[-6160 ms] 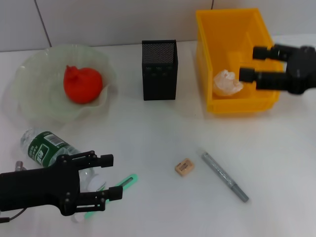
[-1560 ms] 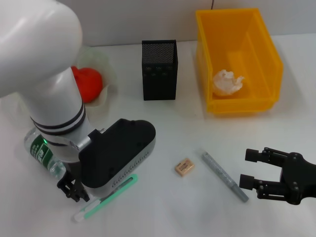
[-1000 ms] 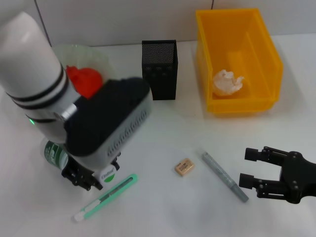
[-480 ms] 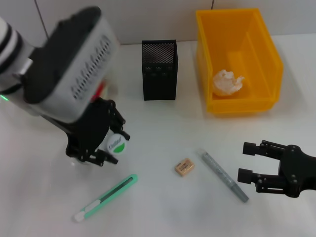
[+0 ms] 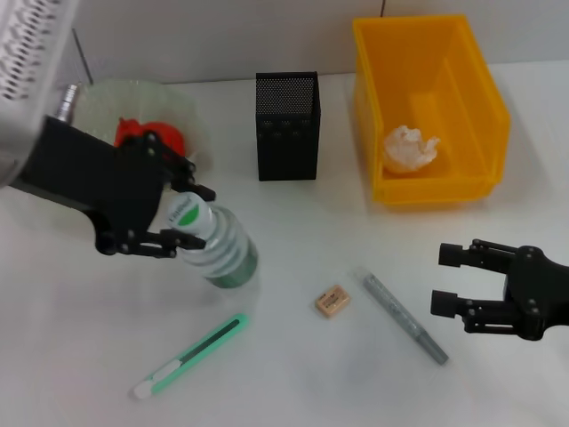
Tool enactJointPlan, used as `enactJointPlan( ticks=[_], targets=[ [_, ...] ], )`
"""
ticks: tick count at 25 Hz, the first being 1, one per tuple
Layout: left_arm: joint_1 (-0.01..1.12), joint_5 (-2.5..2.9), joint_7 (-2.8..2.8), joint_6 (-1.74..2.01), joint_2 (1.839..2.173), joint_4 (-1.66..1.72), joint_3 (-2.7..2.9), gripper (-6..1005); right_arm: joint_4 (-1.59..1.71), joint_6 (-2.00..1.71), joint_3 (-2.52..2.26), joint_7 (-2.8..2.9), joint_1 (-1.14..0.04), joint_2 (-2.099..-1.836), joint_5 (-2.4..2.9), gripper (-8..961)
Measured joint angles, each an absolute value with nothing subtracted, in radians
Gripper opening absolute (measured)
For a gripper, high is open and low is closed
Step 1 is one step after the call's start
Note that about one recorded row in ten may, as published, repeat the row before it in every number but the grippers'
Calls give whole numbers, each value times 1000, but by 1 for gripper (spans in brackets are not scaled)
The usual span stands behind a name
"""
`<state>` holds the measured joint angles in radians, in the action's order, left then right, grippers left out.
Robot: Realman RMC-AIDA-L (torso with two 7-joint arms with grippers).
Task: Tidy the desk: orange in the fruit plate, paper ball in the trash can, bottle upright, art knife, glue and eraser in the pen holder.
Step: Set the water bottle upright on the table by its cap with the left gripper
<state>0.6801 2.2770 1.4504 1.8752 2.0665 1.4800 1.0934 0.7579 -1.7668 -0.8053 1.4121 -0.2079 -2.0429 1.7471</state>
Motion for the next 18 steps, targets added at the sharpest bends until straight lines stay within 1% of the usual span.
enactJointPlan(
  ticks=[1, 8, 18],
  targets=[
    [659, 2250, 1450, 1878, 2065, 1488, 1063, 460, 758, -1769, -805, 1412, -213, -2042, 1747, 824],
    [611, 2222, 1458, 1882, 2063, 1502, 1026, 467, 760, -1775, -805, 1424, -230, -2042, 1758, 824],
    [594, 2184, 1560, 1902, 2062, 1507, 890, 476, 761, -1776, -805, 1425, -236, -2042, 1763, 823]
  ],
)
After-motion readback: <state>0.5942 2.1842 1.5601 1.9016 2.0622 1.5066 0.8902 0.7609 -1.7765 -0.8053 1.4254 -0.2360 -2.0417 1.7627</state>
